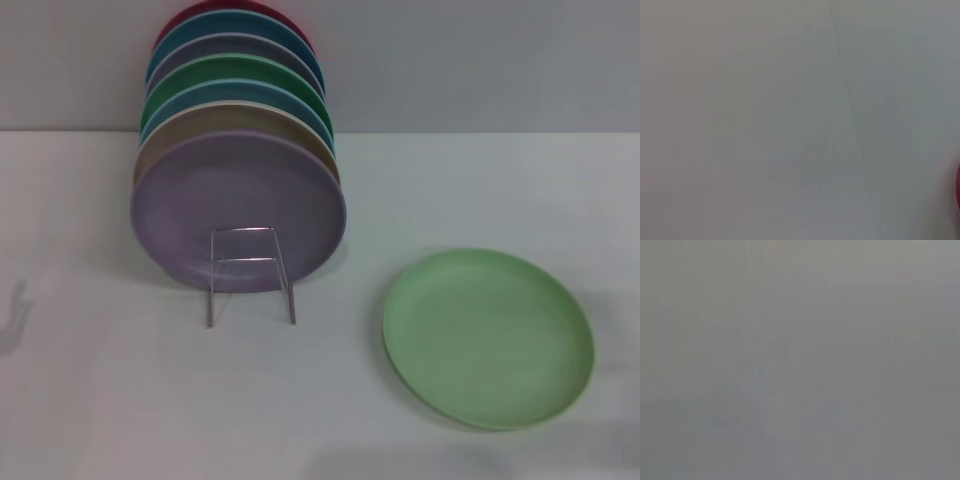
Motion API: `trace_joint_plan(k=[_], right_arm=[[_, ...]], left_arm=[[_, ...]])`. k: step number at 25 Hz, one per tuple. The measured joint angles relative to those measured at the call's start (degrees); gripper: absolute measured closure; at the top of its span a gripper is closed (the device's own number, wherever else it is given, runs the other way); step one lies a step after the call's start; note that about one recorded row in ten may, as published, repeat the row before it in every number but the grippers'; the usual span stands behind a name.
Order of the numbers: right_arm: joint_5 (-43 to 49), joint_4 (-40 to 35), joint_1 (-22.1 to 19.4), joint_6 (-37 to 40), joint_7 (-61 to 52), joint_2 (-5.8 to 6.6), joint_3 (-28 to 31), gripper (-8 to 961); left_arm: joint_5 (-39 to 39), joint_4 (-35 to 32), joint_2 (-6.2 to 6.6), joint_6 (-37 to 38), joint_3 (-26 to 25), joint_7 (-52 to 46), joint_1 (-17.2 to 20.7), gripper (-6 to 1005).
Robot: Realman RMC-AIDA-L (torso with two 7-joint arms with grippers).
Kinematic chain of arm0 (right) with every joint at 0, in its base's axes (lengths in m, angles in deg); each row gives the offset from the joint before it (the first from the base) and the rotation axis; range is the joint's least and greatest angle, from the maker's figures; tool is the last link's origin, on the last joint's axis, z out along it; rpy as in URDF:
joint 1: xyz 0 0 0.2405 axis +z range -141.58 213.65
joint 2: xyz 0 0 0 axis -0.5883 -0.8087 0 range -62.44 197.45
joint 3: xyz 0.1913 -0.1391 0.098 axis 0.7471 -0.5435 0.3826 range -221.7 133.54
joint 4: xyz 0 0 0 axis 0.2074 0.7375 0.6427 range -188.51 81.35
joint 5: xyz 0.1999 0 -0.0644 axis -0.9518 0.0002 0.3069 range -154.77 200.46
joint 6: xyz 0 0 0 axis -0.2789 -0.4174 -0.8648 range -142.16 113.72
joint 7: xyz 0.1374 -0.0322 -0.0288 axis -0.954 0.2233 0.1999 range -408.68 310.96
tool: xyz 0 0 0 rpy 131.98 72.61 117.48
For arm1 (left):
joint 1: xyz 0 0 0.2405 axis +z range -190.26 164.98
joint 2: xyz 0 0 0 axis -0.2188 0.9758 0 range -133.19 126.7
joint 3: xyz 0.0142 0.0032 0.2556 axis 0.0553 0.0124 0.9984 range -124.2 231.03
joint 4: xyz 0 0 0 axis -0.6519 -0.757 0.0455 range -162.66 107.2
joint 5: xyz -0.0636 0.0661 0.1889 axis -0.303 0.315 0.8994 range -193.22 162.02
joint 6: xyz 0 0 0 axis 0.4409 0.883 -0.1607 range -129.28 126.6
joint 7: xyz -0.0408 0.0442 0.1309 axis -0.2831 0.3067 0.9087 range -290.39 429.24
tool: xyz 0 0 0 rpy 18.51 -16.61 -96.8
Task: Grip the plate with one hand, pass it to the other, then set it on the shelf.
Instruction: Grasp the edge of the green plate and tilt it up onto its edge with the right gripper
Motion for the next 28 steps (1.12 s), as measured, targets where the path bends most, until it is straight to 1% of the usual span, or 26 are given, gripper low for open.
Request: trace_joint_plan(k=[7, 10, 11, 14, 15, 16, 17, 19, 20, 22, 25, 26, 28], right_arm=[[0.66, 0.45, 0.1, 0.02, -3.5, 0.04, -0.65, 253], [1.41, 4.38, -0.16, 2.69, -8.39, 0.33, -2.4, 254], [2.24, 7.3, -0.53, 4.83, -10.73, 0.46, -3.2, 254], [8.03, 19.44, -2.37, 16.73, -19.75, 0.5, -5.51, 255], [13.29, 29.8, -4.05, 26.38, -28.4, 0.5, -8.27, 255], [16.31, 34.78, -4.84, 30.77, -33.58, 0.53, -9.78, 255], [16.31, 34.78, -4.84, 30.77, -33.58, 0.53, -9.78, 255], [25.05, 44.15, -6.08, 38.77, -45.33, 0.59, -11.85, 255], [29.58, 47.9, -6.35, 41.29, -51.2, 0.64, -12.3, 256], [41.95, 55.7, -6.62, 44.62, -64.57, 0.73, -12.68, 256], [59.59, 64.07, -6.36, 44.22, -84.55, 0.83, -12.42, 256], [66.64, 67.2, -5.98, 42.88, -93.82, 0.93, -12.03, 256], [78.15, 72.2, -4.99, 39.36, -107.16, 1.11, -11.06, 256]], left_arm=[[0.01, 0.02, 0.0, -0.01, 0.02, 0.27, 0.22, 211], [0.0, 0.02, 0.0, -0.07, 0.11, 0.39, 0.14, 211], [0.01, 0.02, 0.0, -0.19, 0.17, 0.37, 0.02, 211], [0.01, 0.02, 0.02, -0.63, 0.19, 0.34, -0.28, 211], [0.01, 0.07, 0.04, -0.94, 0.18, 0.35, -0.53, 211], [0.02, 0.08, 0.05, -0.95, 0.18, 0.34, -0.58, 211], [0.01, 0.08, 0.05, -0.95, 0.18, 0.26, -0.63, 211], [0.02, 0.06, 0.06, -1.02, 0.02, 0.1, -0.76, 211], [0.01, 0.06, 0.07, -1.11, -0.07, 0.04, -0.83, 211], [0.01, 0.23, 0.07, -1.27, -0.1, -0.01, -0.94, 211], [0.01, 0.29, 0.03, -1.39, -0.06, -0.06, -0.98, 211], [0.01, 0.28, 0.01, -1.41, -0.05, -0.06, -0.99, 211], [0.01, 0.29, -0.01, -1.46, 0.0, -0.07, -1.04, 211]])
